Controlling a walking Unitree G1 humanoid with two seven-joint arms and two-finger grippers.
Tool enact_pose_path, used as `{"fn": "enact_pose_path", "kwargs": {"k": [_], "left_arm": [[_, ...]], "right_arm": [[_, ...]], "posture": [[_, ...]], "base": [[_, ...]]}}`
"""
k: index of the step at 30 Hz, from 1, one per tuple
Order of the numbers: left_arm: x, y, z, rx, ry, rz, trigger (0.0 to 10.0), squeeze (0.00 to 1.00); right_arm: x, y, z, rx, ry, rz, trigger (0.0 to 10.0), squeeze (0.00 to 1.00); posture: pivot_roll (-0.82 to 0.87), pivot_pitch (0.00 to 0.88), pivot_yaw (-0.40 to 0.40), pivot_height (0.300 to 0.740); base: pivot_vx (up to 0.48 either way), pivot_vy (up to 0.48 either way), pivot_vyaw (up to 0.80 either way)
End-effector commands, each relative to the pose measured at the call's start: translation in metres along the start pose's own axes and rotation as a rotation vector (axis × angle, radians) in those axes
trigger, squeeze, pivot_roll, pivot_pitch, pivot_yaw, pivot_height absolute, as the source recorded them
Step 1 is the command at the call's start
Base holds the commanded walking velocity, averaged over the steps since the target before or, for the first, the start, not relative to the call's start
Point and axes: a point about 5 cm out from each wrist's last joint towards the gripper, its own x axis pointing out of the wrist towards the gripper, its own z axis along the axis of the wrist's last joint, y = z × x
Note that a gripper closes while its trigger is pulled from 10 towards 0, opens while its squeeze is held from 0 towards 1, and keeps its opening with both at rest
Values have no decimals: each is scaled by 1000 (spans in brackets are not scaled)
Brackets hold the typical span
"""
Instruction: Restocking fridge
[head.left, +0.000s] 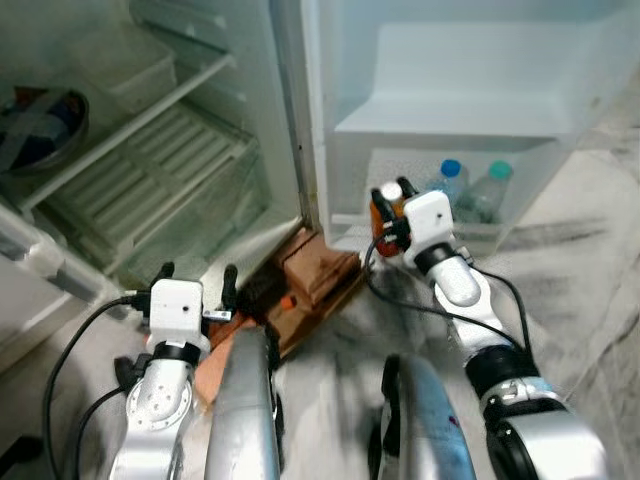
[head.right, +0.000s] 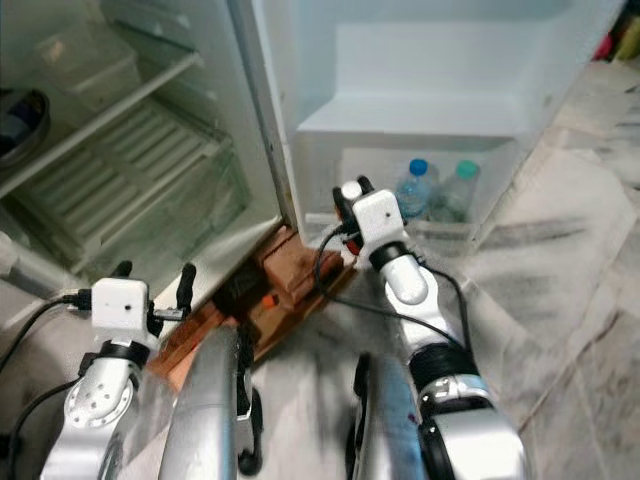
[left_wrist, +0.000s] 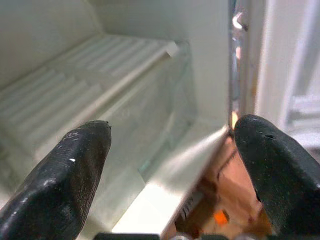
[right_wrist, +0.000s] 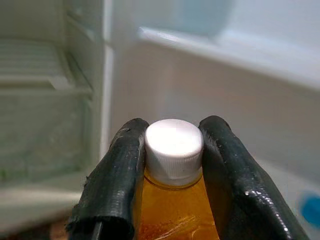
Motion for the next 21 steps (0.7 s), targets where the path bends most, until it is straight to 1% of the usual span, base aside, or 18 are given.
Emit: {"fn": "enact_pose_path", "kwargs": {"k": [1, 9, 10, 21], "left_arm": [[0, 3, 0, 10, -1, 7, 10000, 0], [2, 2, 0, 0, -2, 15, 10000, 0], [2, 1, 0, -10, -4, 14, 10000, 0], [0, -1, -1, -7, 1, 11, 10000, 0]], "right_arm": [[6, -2, 10, -7, -58, 8, 10000, 0], [13, 4, 22, -41, -119, 50, 10000, 0], [13, 4, 23, -44, -124, 56, 10000, 0], [9, 8, 16, -48, -104, 74, 10000, 0]], "posture": [[172, 226, 37, 563], [170, 211, 33, 563], [171, 212, 33, 563], [174, 208, 31, 563]], "base": [[352, 0, 0], [317, 0, 0], [0, 0, 0], [0, 0, 0]]}}
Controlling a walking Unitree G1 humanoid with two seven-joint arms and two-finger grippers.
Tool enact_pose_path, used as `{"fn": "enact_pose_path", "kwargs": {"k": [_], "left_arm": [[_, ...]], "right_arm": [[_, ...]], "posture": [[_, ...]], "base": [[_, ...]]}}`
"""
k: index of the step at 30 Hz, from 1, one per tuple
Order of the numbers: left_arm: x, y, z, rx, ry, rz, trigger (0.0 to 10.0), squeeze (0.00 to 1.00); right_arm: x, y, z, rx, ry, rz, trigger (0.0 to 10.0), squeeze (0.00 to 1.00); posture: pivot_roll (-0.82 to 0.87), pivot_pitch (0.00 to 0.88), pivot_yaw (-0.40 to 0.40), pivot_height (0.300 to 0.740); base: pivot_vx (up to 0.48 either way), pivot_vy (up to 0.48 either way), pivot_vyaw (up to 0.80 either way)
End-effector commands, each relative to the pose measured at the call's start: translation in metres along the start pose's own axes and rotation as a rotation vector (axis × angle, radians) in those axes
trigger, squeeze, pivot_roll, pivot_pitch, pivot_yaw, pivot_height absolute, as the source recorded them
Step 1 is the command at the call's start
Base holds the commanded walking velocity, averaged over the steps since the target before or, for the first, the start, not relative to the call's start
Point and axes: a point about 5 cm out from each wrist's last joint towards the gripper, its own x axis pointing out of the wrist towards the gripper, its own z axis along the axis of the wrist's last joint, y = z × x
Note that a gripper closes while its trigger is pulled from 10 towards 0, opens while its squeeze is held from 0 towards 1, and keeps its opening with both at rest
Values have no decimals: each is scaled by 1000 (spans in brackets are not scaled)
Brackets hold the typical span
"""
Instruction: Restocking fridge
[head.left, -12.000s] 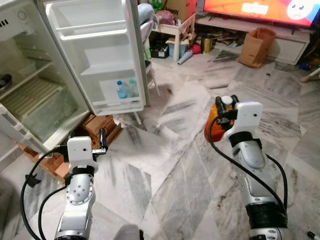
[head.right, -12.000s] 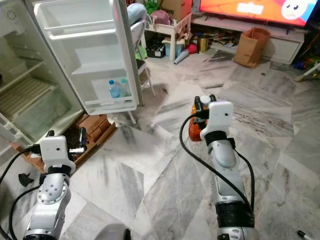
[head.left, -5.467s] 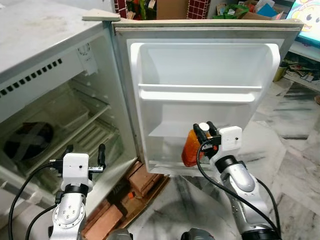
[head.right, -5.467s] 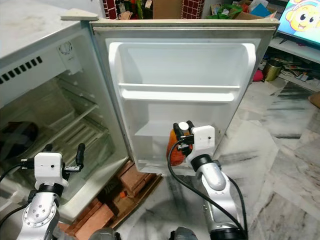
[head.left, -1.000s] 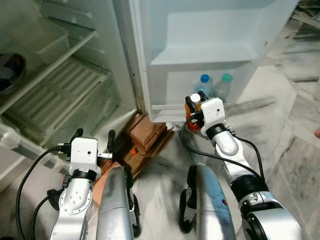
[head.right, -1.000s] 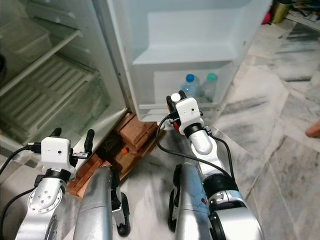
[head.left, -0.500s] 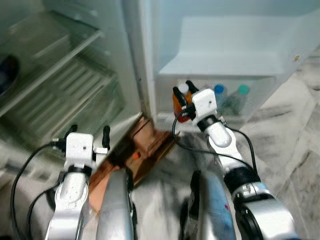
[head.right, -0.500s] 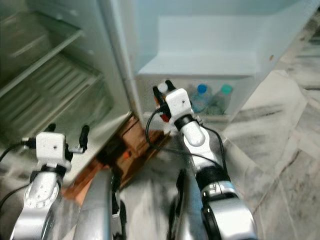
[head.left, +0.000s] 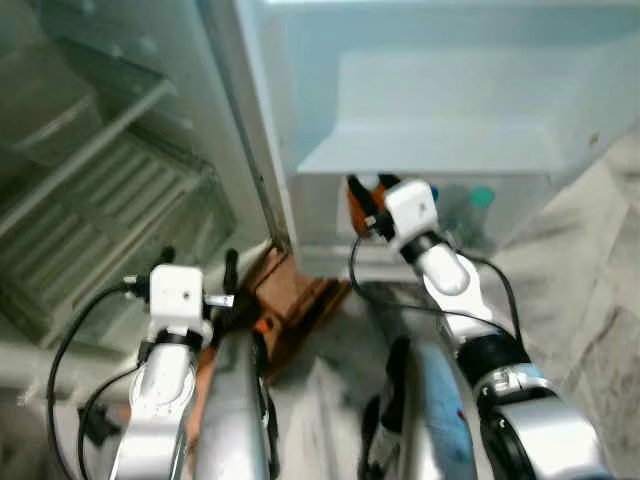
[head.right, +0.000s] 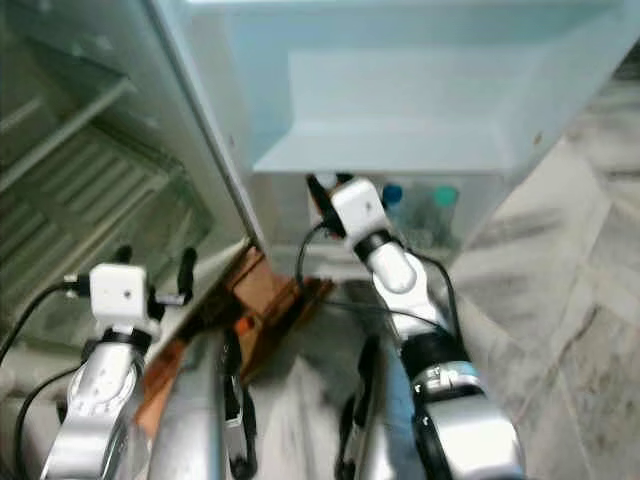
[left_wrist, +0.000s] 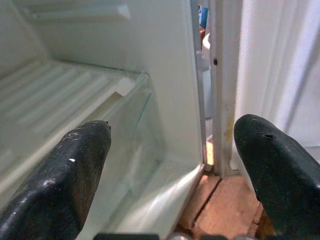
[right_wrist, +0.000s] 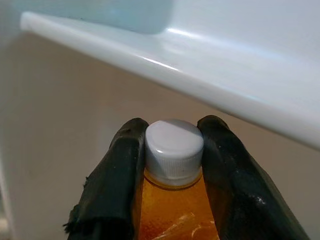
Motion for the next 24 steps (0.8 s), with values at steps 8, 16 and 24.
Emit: {"fn": "enact_pose_path", "kwargs": {"k": [8, 16, 24], "left_arm": [[-7, 7, -4, 27, 26, 17, 10000, 0], [-14, 2, -2, 25, 31, -5, 10000, 0], [-21, 5, -3, 30, 56, -11, 10000, 0]], "right_arm": [[2, 5, -5, -5, 15, -41, 10000, 0], [13, 17, -4, -19, 27, -56, 10000, 0], [14, 17, -22, 12, 208, -161, 10000, 0]], "posture": [[200, 226, 45, 563], [218, 265, 59, 563], [227, 303, 69, 563]], "base": [[0, 0, 0], [0, 0, 0], [0, 0, 0]]}}
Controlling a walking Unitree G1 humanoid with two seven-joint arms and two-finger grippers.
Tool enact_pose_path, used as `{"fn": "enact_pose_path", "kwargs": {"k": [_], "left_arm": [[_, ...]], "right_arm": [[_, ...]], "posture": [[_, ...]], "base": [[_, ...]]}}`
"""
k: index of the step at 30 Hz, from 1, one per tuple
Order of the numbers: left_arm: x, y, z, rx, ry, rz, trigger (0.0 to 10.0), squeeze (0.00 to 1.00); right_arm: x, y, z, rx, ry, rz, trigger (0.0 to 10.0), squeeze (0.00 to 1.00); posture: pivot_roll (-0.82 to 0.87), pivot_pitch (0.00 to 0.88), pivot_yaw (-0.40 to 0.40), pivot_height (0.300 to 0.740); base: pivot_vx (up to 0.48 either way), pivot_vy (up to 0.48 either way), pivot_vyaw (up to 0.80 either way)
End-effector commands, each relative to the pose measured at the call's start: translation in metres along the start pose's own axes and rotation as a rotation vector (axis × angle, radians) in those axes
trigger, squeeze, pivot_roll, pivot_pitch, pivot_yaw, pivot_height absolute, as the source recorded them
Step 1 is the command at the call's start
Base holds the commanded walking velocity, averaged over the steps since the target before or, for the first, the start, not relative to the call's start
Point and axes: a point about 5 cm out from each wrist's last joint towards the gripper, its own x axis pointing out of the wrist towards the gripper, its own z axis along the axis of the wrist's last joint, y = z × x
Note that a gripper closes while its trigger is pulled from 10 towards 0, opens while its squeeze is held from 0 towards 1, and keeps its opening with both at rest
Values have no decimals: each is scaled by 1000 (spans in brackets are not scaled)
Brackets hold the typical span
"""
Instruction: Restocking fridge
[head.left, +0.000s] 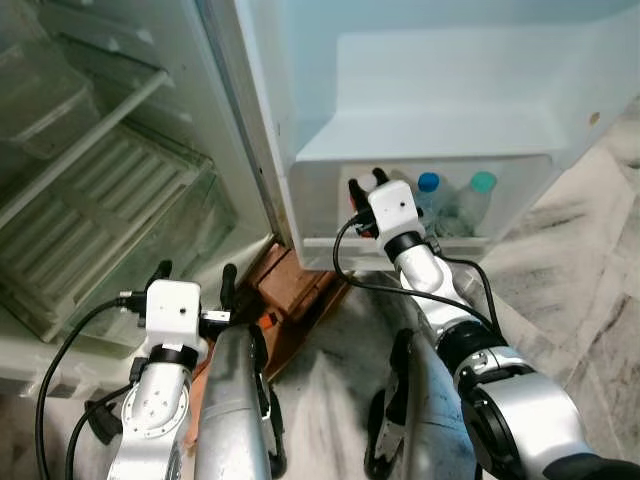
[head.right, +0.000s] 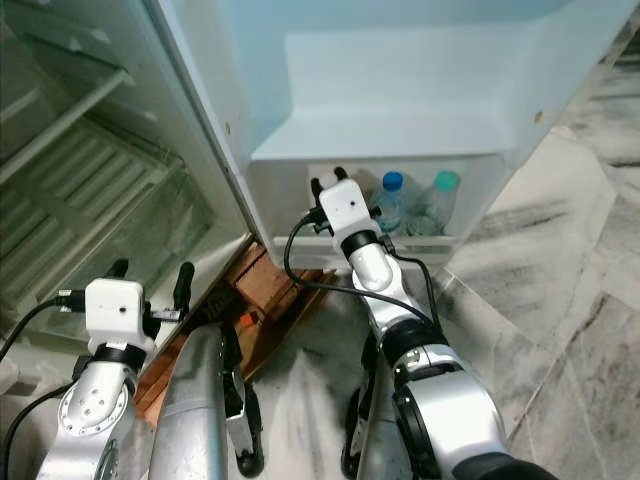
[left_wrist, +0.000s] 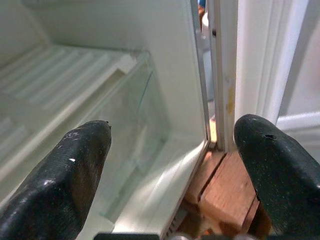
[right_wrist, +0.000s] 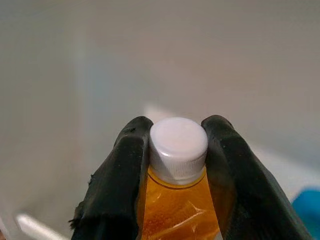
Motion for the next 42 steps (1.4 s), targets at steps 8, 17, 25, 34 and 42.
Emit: {"fn": "enact_pose_path", "kwargs": {"k": [8, 17, 25, 34, 42], "left_arm": [[-2, 1, 1, 12, 20, -11, 10000, 0], [2, 2, -2, 14, 32, -14, 10000, 0], [11, 1, -1, 17, 16, -24, 10000, 0], [20, 5, -3, 35, 15, -25, 10000, 0], [24, 10, -5, 38, 25, 0, 10000, 0]], "right_arm": [[1, -16, -12, -1, 125, -115, 10000, 0], [1, -36, -17, 28, 195, -225, 10000, 0], [4, -43, -15, 105, 210, -286, 10000, 1000], [15, -52, 4, 88, 131, -299, 10000, 1000], [25, -44, 23, 102, 50, -218, 10000, 1000]], "posture": [[220, 316, 70, 563], [213, 293, 70, 563], [207, 255, 73, 563], [206, 210, 79, 563], [198, 169, 71, 563]], "base": [[0, 0, 0], [0, 0, 0], [0, 0, 0], [0, 0, 0], [0, 0, 0]]}}
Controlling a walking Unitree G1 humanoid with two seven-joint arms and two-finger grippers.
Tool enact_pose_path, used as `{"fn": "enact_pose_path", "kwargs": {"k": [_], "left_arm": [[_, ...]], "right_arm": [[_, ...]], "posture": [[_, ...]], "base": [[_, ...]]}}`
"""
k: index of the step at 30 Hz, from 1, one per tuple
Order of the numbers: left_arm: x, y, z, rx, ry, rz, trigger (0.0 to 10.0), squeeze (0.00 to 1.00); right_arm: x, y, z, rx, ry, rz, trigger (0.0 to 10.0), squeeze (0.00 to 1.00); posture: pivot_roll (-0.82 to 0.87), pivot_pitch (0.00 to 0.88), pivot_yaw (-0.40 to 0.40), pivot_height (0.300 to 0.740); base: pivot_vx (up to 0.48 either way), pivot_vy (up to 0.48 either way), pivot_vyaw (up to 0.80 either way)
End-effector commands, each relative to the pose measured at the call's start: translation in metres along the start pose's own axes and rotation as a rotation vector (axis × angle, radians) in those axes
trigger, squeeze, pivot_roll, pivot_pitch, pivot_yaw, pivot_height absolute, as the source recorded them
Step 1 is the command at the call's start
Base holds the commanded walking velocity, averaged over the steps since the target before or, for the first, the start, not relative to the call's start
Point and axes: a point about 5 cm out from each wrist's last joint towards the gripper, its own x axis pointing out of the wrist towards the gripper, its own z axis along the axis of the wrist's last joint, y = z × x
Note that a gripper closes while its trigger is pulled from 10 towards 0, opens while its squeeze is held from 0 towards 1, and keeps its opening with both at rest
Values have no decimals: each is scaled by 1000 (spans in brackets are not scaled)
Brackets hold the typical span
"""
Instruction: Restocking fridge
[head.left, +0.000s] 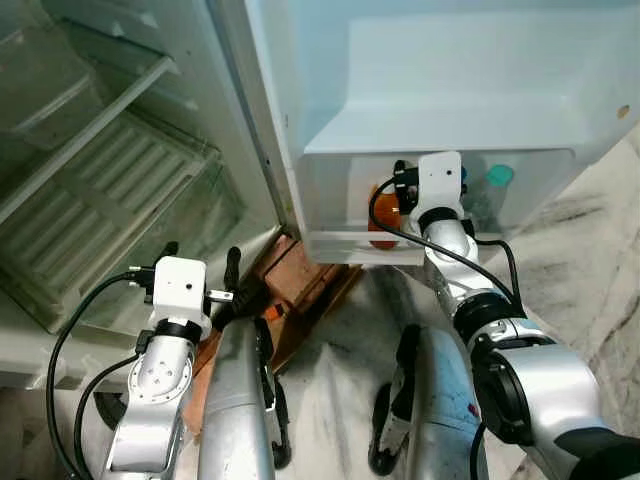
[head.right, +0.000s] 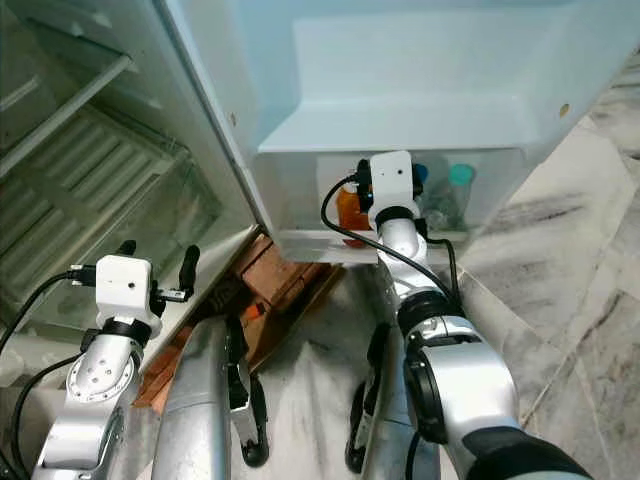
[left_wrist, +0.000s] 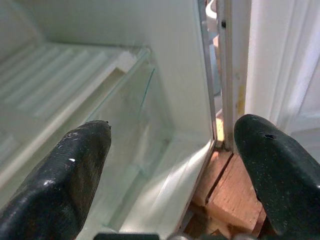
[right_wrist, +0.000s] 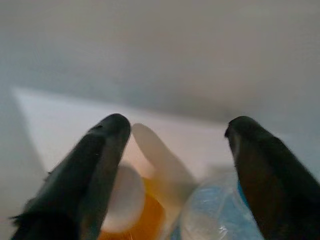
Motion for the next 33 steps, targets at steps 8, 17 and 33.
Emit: {"fn": "enact_pose_path", "kwargs": {"k": [8, 17, 33], "left_arm": [[0, 14, -9, 24, 22, 50, 10000, 0], [-3, 11, -17, 4, 34, 49, 10000, 0], [-3, 24, -14, 5, -1, 125, 10000, 0]], "right_arm": [[4, 14, 21, 55, -88, 137, 10000, 1000], [-21, 13, 18, 80, -209, 257, 10000, 1000], [-100, -7, -7, 124, -143, 84, 10000, 0]], "posture": [[184, 131, 55, 563], [128, 83, 62, 563], [123, 0, 43, 563]], "base": [[0, 0, 0], [0, 0, 0], [0, 0, 0]]}}
